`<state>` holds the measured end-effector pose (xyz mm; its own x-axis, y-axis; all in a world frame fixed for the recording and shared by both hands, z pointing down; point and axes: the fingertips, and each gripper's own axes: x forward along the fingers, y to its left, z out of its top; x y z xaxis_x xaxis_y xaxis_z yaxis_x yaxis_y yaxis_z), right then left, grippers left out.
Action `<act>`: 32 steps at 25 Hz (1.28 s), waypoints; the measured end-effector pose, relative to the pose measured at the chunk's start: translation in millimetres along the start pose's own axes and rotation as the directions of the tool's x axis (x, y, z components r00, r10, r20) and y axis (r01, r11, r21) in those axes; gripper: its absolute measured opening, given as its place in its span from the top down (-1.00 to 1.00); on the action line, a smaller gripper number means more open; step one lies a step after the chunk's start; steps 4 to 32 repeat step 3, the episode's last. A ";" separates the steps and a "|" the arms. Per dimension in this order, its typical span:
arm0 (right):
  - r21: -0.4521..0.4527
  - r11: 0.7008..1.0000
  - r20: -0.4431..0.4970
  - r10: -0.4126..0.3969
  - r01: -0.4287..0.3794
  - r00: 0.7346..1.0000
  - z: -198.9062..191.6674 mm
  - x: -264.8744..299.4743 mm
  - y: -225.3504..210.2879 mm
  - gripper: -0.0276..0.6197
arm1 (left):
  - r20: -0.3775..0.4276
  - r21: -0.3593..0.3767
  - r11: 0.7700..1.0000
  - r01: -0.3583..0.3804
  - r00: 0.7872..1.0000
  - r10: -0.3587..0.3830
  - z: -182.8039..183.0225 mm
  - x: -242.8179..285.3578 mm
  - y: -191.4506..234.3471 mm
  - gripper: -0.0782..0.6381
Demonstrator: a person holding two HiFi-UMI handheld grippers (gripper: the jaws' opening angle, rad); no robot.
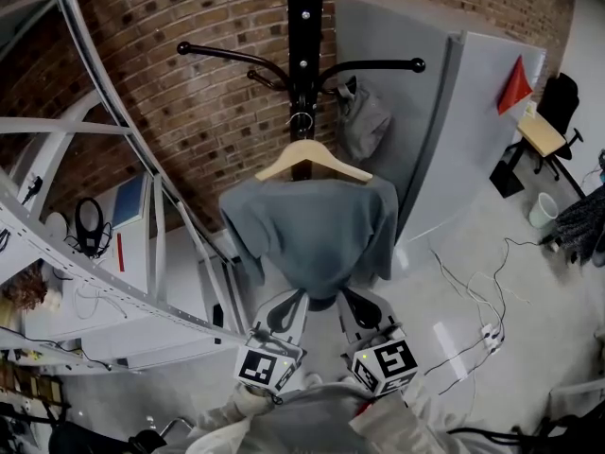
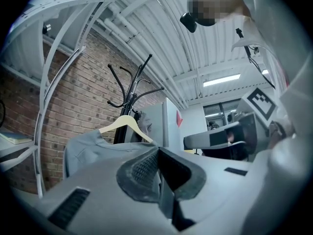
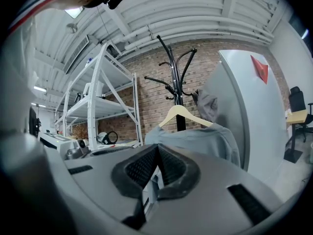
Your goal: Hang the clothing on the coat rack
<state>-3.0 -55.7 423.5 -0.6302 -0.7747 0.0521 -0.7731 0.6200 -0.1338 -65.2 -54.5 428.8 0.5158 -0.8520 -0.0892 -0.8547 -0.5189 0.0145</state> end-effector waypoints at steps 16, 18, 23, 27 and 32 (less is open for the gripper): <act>0.004 1.000 -0.002 0.000 0.000 1.000 -2.6 -1.5 -1.6 0.84 | 0.001 0.001 1.000 0.007 1.000 -0.007 -0.5 1.1 -4.0 0.76; 0.004 1.000 -0.002 0.000 0.000 1.000 -2.6 -1.5 -1.6 0.84 | 0.001 0.001 1.000 0.007 1.000 -0.007 -0.5 1.1 -4.0 0.76; 0.004 1.000 -0.002 0.000 0.000 1.000 -2.6 -1.5 -1.6 0.84 | 0.001 0.001 1.000 0.007 1.000 -0.007 -0.5 1.1 -4.0 0.76; 0.004 1.000 -0.002 0.000 0.000 1.000 -2.6 -1.5 -1.6 0.84 | 0.001 0.001 1.000 0.007 1.000 -0.007 -0.5 1.1 -4.0 0.76; 0.004 1.000 -0.002 0.000 0.000 1.000 -2.6 -1.5 -1.6 0.84 | 0.001 0.001 1.000 0.007 1.000 -0.007 -0.5 1.1 -4.0 0.76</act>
